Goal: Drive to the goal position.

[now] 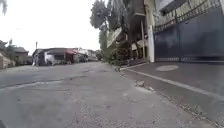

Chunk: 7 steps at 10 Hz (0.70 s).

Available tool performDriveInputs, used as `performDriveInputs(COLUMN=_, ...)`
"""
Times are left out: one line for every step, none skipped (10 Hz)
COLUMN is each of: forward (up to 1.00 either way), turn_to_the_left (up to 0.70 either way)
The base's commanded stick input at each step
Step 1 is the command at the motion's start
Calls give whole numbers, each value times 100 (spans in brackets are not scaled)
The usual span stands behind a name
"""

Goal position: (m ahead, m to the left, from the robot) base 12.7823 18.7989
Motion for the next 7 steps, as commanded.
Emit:
performDriveInputs(forward=70, turn_to_the_left=0)
performDriveInputs(forward=70, turn_to_the_left=0)
performDriveInputs(forward=70, turn_to_the_left=0)
performDriveInputs(forward=70, turn_to_the_left=7)
performDriveInputs(forward=70, turn_to_the_left=34)
performDriveInputs(forward=70, turn_to_the_left=31)
performDriveInputs(forward=70, turn_to_the_left=4)
